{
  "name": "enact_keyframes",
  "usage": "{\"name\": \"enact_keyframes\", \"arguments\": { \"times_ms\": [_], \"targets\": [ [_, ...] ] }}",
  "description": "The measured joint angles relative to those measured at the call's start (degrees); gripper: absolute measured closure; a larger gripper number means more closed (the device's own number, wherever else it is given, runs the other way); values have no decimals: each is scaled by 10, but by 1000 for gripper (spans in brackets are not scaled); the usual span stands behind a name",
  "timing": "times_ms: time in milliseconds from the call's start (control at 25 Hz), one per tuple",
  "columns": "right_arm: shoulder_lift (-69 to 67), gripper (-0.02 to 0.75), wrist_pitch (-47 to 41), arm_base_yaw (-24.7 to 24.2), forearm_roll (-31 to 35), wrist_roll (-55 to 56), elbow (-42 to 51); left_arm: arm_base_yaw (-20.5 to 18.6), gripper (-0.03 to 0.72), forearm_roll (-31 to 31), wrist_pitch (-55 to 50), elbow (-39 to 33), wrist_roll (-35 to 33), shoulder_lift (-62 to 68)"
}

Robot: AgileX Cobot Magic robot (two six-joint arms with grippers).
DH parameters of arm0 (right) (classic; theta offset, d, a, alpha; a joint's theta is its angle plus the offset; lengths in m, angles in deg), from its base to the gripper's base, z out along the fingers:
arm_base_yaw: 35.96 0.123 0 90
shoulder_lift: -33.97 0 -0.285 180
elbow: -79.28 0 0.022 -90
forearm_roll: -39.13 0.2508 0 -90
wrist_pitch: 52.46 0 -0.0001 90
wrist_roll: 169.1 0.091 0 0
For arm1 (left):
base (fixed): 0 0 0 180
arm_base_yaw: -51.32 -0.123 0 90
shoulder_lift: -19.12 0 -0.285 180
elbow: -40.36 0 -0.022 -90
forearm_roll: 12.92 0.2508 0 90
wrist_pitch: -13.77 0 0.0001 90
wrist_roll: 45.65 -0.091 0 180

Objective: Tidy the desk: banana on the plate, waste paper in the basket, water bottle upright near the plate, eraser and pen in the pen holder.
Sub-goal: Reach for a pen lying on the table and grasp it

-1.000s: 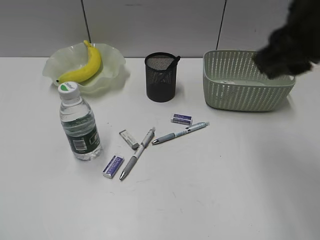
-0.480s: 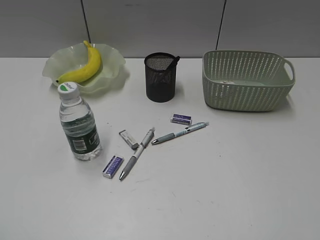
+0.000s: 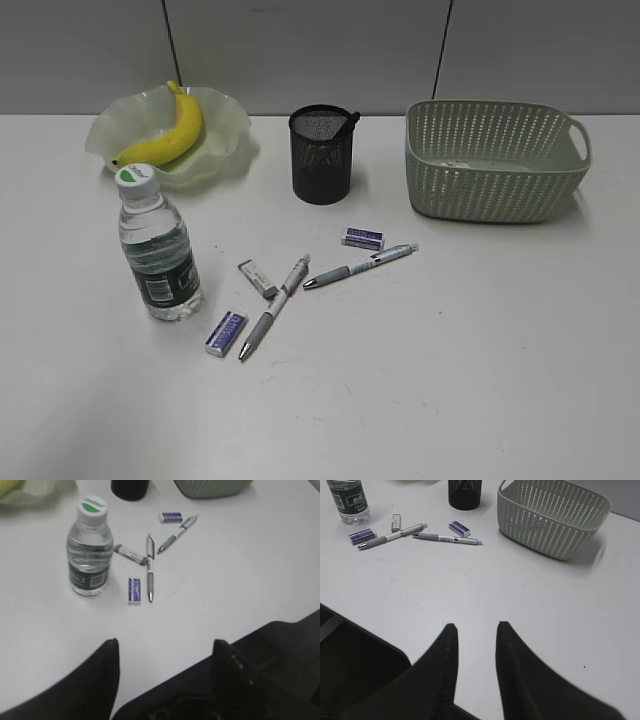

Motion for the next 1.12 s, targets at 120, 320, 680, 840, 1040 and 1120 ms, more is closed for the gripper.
{"name": "enact_keyframes", "arguments": {
  "times_ms": [120, 320, 680, 840, 1040, 1120],
  "targets": [
    [0, 512, 0, 0, 0, 0, 0, 14, 253, -28, 9, 49, -25, 156],
    [0, 512, 0, 0, 0, -1, 0, 98, 253, -10, 43, 129, -27, 345],
    [2, 512, 0, 0, 0, -1, 0, 206, 253, 118, 66, 284, 135, 622],
    [2, 512, 0, 0, 0, -1, 0, 210, 253, 152, 51, 356, 190, 715],
    [2, 512, 0, 0, 0, -1, 0, 210, 253, 186, 11, 422, 205, 796],
    [2, 512, 0, 0, 0, -1, 0, 210, 253, 189, 2, 434, 206, 819]
  ]
}}
